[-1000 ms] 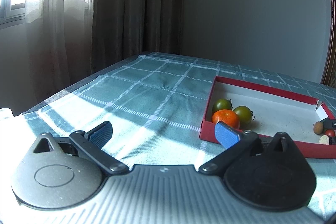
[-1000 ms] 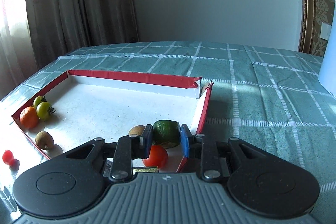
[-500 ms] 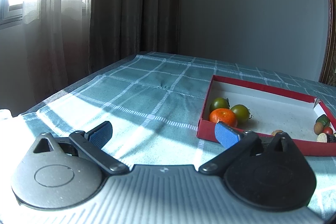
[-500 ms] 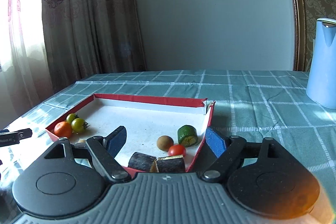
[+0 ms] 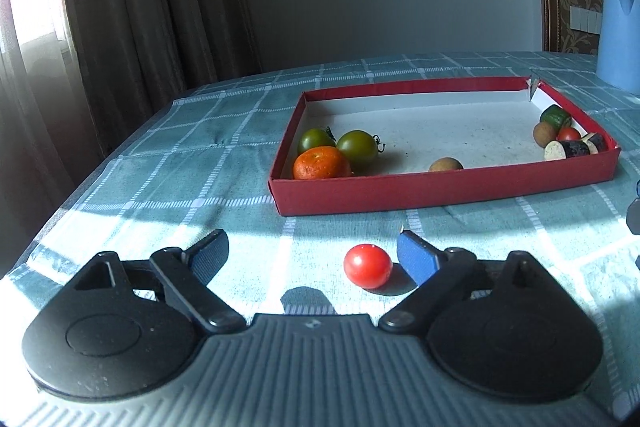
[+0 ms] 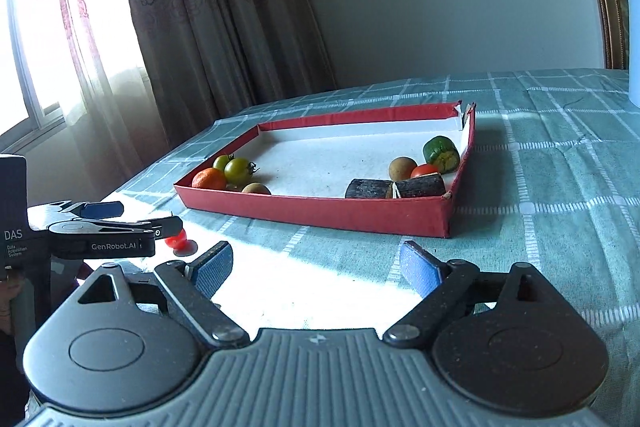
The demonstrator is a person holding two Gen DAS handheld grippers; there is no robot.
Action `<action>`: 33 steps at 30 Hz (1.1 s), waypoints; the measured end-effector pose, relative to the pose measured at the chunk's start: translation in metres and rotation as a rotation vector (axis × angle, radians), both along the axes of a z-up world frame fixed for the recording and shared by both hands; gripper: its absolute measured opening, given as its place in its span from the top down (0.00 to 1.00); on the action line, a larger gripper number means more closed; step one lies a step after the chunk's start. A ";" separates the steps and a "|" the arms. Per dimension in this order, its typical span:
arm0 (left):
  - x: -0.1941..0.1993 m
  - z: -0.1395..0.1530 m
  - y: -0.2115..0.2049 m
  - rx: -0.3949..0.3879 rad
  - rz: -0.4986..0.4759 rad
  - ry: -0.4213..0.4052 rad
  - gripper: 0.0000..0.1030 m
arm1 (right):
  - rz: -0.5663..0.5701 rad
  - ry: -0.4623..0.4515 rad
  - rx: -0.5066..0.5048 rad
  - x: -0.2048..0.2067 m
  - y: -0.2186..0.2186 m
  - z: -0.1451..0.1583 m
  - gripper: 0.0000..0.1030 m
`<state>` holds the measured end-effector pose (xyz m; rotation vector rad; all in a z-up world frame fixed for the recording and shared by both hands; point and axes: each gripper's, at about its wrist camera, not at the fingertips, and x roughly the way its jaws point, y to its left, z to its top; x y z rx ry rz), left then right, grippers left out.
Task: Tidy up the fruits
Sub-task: 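Grasp the red cherry tomato with the left gripper, then place the cherry tomato in the tray and open the left gripper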
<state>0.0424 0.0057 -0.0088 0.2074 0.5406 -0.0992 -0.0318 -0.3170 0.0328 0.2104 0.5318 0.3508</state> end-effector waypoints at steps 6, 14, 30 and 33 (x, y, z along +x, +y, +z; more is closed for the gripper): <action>0.006 -0.007 -0.012 0.031 -0.042 0.050 0.60 | -0.006 0.016 0.040 0.001 -0.007 -0.002 0.12; 0.003 0.004 -0.027 0.028 -0.054 -0.019 0.75 | -0.006 0.018 0.057 0.003 -0.009 -0.003 0.12; 0.071 0.015 -0.058 0.017 0.075 -0.016 0.72 | -0.007 0.034 0.098 0.006 -0.015 -0.005 0.12; 0.066 0.011 -0.061 0.019 0.056 -0.025 0.52 | -0.005 0.038 0.099 0.007 -0.015 -0.005 0.12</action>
